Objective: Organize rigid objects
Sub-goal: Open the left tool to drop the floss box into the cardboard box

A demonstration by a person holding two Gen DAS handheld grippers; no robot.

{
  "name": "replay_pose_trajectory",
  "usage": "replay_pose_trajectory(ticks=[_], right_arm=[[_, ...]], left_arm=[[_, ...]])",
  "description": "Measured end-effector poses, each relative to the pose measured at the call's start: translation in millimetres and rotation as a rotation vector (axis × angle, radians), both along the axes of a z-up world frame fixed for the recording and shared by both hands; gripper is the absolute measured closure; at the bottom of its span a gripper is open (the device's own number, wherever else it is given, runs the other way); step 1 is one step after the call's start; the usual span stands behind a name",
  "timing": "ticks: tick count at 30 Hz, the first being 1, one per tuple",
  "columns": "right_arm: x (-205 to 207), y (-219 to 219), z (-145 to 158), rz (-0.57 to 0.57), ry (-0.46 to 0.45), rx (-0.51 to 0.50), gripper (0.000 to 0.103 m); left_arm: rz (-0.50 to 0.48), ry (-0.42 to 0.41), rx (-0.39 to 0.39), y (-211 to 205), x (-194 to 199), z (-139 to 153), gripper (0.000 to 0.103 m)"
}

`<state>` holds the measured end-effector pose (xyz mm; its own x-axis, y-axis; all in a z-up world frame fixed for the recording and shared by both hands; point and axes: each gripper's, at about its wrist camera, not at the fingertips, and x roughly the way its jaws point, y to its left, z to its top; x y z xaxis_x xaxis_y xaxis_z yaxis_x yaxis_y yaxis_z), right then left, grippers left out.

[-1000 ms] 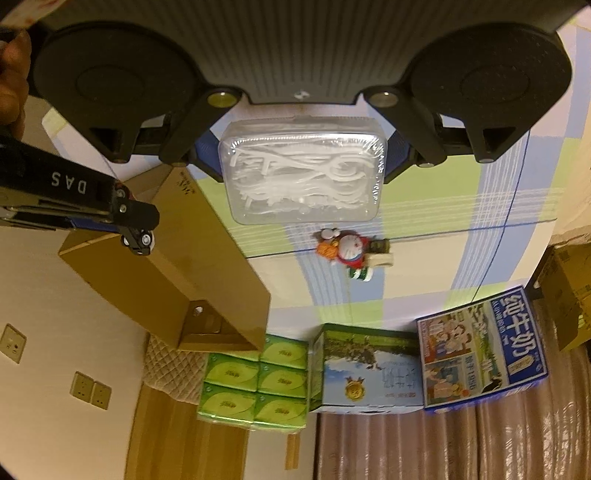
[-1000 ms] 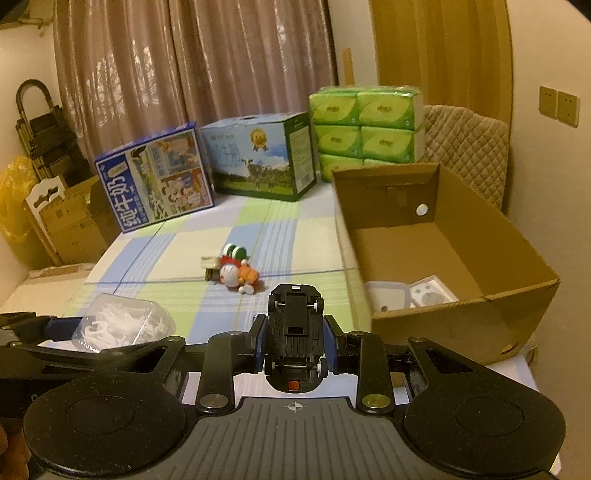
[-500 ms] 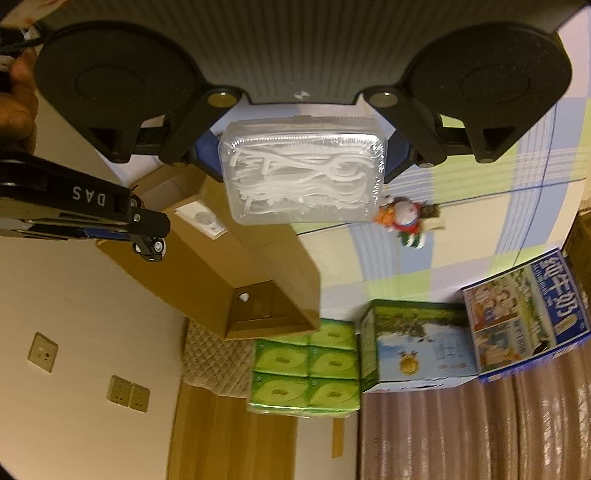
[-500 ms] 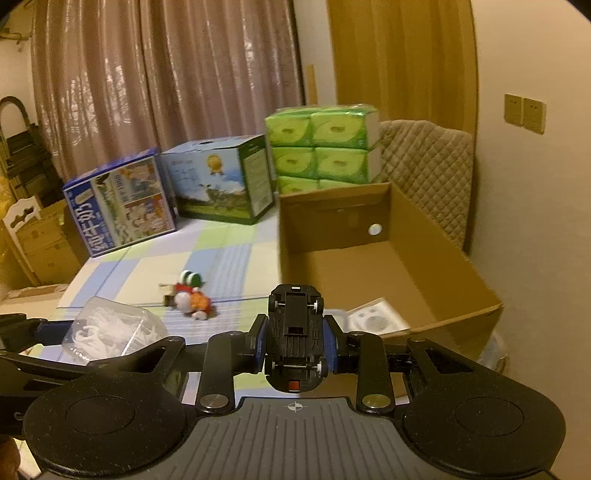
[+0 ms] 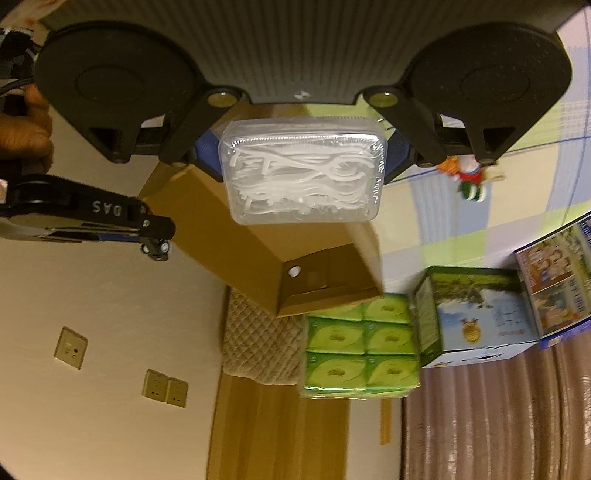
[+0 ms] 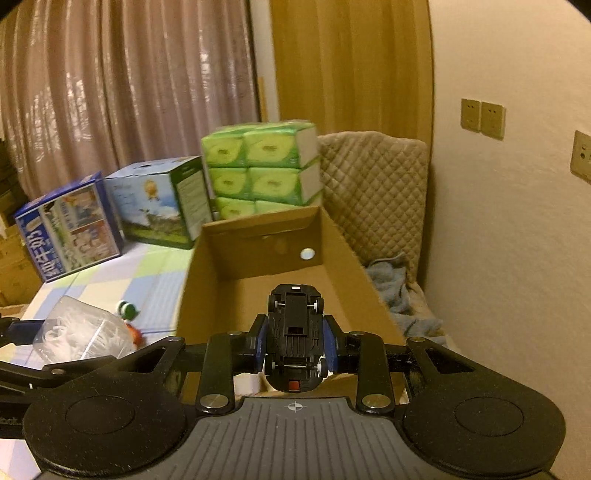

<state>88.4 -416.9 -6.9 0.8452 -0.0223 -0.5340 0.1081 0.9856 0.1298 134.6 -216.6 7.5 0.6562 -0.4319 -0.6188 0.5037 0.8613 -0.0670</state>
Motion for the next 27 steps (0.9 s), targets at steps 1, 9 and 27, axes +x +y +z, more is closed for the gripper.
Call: replay_pose_trajectory(ticks=[1, 9, 27], right_arm=[[3, -6, 0, -0.004, 0.004, 0.007, 0.076], [22, -34, -9, -0.022, 0.029, 0.057, 0.076], [48, -51, -24, -0.048, 0.059, 0.075, 0.076]], left_arm=[[-0.009, 0.001, 0.0, -6, 3, 0, 0.02], [-0.057, 0.005, 0.013, -40, 24, -9, 0.02], [-0.093, 0.061, 0.036, -66, 61, -34, 0.02]])
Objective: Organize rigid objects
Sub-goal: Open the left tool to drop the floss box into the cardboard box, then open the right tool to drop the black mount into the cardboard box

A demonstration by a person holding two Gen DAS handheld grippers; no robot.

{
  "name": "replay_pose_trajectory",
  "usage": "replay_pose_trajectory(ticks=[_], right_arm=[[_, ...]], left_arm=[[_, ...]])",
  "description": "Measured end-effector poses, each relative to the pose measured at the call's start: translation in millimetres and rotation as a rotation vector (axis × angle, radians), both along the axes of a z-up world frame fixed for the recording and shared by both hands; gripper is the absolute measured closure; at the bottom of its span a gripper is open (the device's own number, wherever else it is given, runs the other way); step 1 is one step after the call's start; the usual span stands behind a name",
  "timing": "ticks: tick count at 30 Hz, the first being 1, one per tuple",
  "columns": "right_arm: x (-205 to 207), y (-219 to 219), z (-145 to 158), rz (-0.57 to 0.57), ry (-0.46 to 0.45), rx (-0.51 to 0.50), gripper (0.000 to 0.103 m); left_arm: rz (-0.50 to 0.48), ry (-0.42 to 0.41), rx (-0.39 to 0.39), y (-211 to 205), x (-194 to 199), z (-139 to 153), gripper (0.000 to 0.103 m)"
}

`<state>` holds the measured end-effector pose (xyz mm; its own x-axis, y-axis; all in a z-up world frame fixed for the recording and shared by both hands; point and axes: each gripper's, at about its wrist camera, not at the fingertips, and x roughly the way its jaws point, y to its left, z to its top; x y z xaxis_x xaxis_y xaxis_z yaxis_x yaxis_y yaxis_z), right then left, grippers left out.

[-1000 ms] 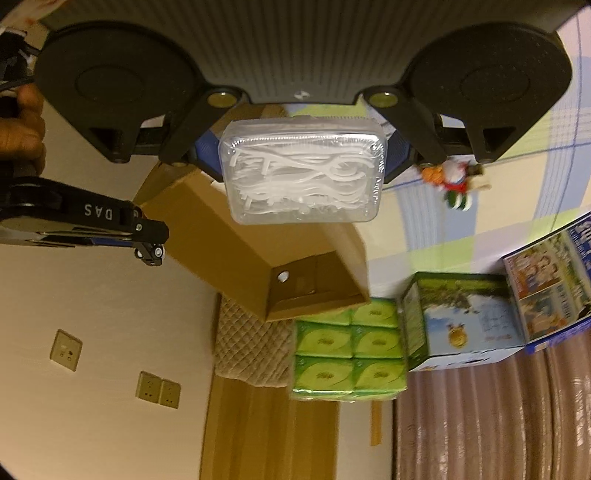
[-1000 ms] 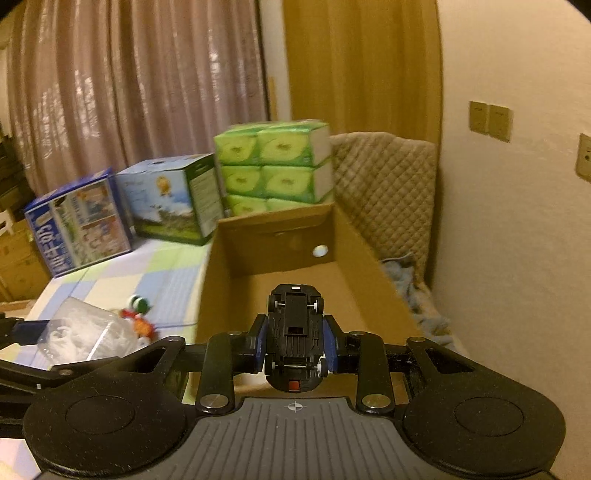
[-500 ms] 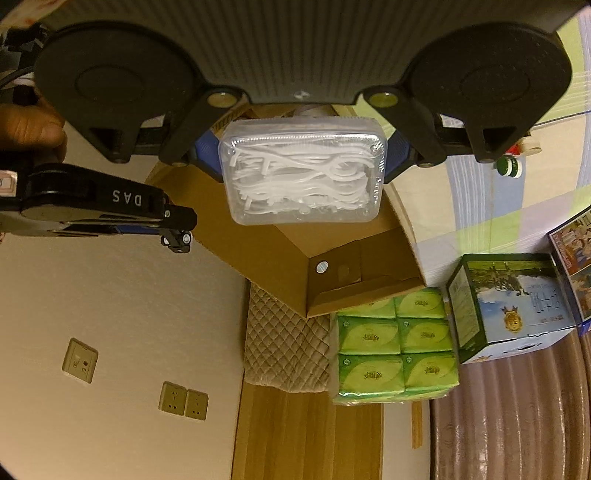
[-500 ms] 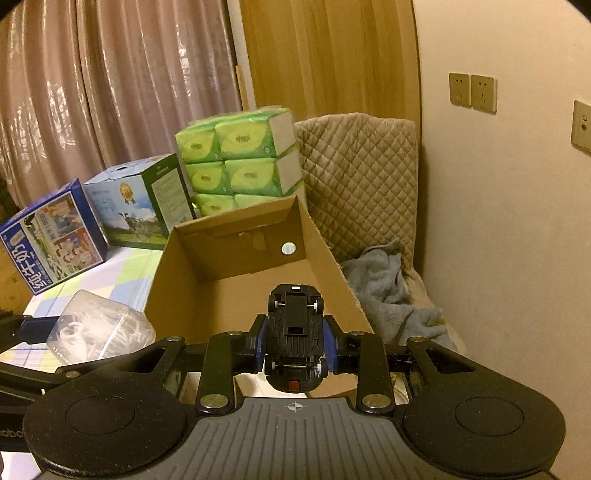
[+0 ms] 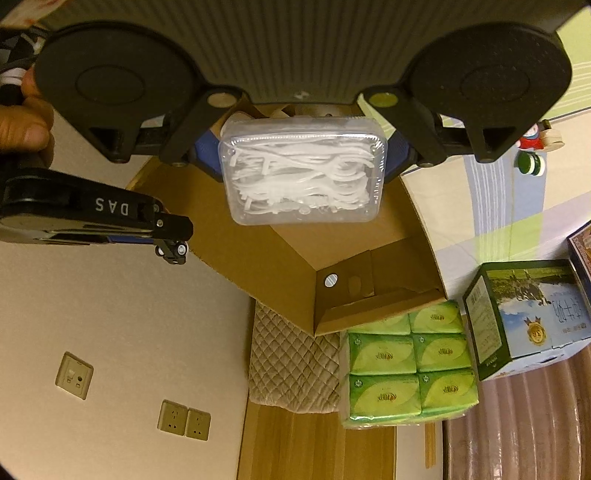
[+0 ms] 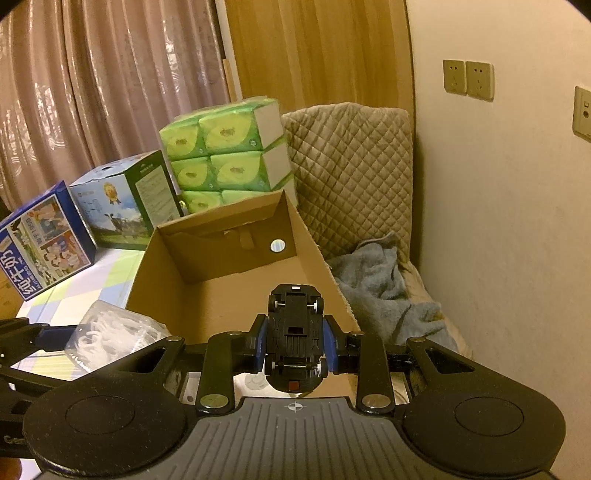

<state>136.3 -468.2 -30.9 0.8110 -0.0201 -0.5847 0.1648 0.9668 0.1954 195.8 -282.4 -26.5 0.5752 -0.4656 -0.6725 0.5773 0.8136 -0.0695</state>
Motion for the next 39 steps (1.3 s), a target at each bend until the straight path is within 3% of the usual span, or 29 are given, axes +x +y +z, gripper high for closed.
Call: replay_pose_trajectory(ticks=[8, 22, 39], right_arm=[[3, -3, -4, -0.012, 0.008, 0.009, 0.076], [3, 0, -4, -0.001, 0.005, 0.031, 0.076], [4, 10, -2, 0.021, 0.001, 0.034, 0.076]], left_arm=[[-0.02, 0.008, 0.027, -8, 11, -8, 0.019], [0.06, -0.043, 0.052, 17, 1, 5, 0.019], [0.067, -0.041, 0.035, 26, -6, 10, 0.02]])
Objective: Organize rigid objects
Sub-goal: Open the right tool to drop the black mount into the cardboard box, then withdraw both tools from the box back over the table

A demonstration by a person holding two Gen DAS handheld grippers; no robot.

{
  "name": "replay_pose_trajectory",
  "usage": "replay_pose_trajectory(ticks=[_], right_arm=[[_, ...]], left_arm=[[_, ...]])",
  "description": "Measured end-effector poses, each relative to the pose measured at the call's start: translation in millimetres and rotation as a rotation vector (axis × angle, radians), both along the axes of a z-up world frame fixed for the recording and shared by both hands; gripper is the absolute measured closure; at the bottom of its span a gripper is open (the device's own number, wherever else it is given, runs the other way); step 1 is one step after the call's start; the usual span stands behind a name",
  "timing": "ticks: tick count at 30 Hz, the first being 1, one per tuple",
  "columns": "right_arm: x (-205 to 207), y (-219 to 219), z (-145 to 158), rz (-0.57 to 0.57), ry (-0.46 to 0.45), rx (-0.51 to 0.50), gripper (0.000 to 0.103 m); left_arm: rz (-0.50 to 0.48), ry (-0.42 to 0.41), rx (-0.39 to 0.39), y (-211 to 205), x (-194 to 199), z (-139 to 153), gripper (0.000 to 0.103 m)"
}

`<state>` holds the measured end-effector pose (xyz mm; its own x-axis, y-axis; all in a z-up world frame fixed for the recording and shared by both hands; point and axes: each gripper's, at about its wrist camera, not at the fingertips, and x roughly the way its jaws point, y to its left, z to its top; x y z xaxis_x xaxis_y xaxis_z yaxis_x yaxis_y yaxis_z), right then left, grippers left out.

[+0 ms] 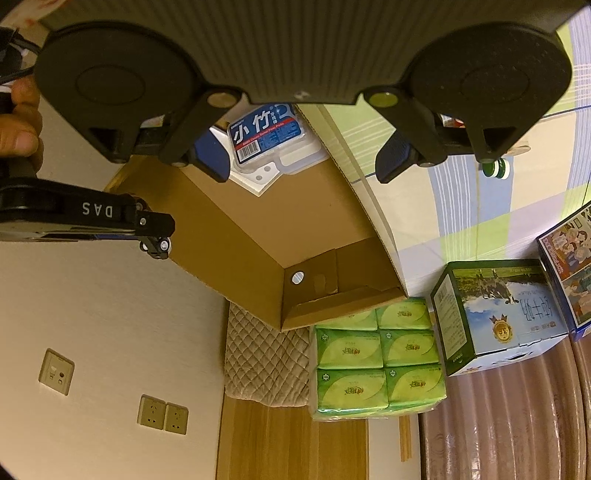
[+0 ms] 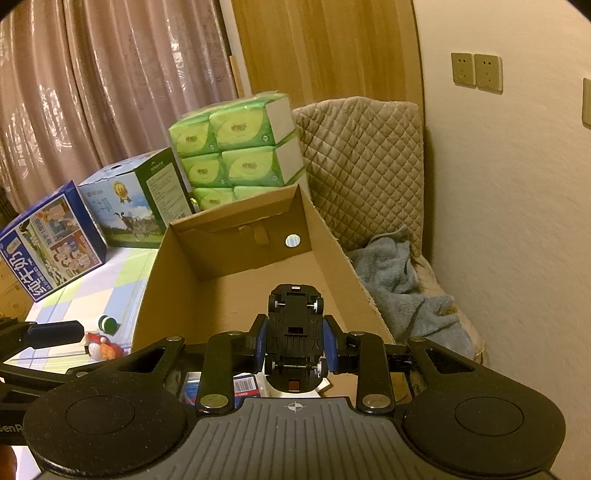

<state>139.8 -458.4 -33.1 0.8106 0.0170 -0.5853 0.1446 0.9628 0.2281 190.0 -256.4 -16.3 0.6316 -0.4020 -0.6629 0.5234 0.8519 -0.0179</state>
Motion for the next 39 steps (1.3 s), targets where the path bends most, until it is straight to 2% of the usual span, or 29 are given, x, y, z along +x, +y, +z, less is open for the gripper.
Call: replay_pose_trajectory(ticks=[9, 13, 14, 16, 17, 30, 39], right_arm=[[7, 5, 0, 0.012, 0.006, 0.011, 0.076], [12, -1, -2, 0.03, -0.009, 0.088, 0.075], [12, -1, -2, 0.029, -0.012, 0.101, 0.072], [9, -3, -2, 0.002, -0.034, 0.108, 0.036], [7, -4, 0, -0.01, -0.048, 0.11, 0.031], [-5, -3, 12, -0.03, -0.054, 0.139, 0.031], [-31, 19, 28, -0.011, -0.083, 0.148, 0.031]], left_arm=[[0.026, -0.011, -0.015, 11, 1, 2, 0.02], [0.041, -0.015, -0.023, 18, 3, 4, 0.02], [0.045, -0.016, -0.025, 20, 3, 4, 0.02], [0.054, -0.019, -0.028, 24, 3, 5, 0.02], [0.06, -0.019, -0.03, 27, 3, 5, 0.02], [0.109, -0.003, -0.044, 53, -11, 1, 0.02], [0.179, 0.01, -0.054, 95, -35, -3, 0.02]])
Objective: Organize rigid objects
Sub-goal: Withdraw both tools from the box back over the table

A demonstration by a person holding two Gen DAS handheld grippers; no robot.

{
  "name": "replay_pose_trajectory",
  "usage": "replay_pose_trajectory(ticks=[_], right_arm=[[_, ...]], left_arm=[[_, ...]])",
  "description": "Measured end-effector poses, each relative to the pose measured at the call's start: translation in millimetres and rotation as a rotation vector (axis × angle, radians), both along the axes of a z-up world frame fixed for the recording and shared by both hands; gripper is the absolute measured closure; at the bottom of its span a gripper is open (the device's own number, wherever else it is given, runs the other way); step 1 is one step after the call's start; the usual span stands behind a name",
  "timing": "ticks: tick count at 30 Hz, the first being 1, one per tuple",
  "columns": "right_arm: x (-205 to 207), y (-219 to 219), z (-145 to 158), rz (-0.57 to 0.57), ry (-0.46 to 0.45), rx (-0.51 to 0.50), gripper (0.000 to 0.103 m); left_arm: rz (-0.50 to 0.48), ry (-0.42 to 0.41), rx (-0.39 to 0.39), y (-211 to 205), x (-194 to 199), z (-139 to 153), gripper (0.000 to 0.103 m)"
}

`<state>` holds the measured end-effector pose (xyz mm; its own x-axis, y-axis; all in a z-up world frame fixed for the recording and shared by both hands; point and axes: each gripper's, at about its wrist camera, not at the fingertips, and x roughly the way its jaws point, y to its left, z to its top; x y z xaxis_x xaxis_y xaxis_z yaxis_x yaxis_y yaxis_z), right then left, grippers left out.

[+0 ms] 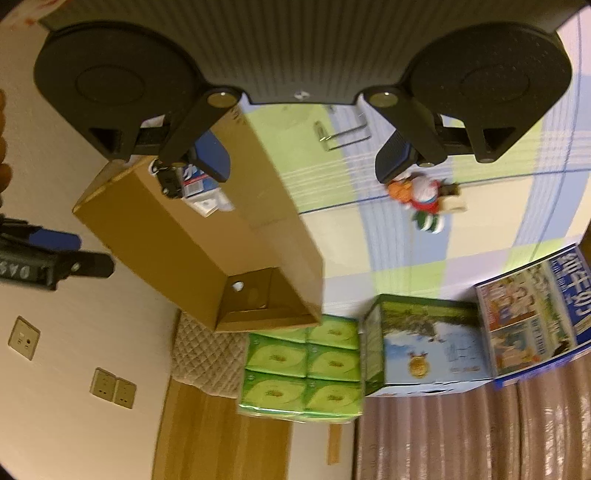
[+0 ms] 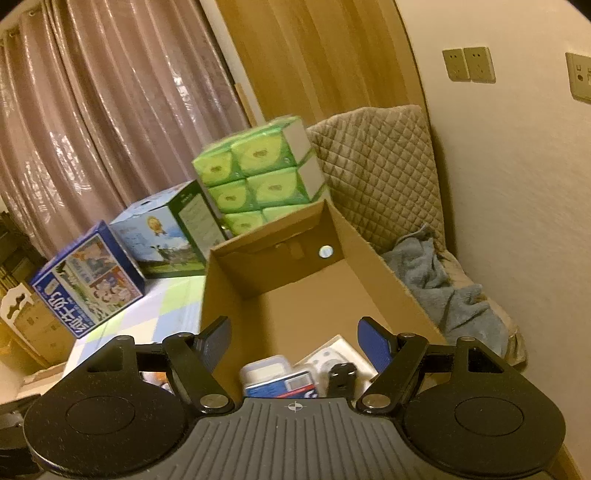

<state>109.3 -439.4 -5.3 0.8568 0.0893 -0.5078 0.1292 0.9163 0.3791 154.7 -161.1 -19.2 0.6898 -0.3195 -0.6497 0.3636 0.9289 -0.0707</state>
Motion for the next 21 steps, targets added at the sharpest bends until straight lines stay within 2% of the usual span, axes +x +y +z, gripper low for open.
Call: replay_pose_trajectory(ticks=[12, 21], right_arm=[[-30, 59, 30, 0.088, -0.059, 0.0, 0.031], [-48, 107, 39, 0.164, -0.088, -0.025, 0.031]], left_arm=[[0.139, -0.012, 0.009, 82, -34, 9, 0.02], [0.205, -0.03, 0.003, 126, -59, 19, 0.02]])
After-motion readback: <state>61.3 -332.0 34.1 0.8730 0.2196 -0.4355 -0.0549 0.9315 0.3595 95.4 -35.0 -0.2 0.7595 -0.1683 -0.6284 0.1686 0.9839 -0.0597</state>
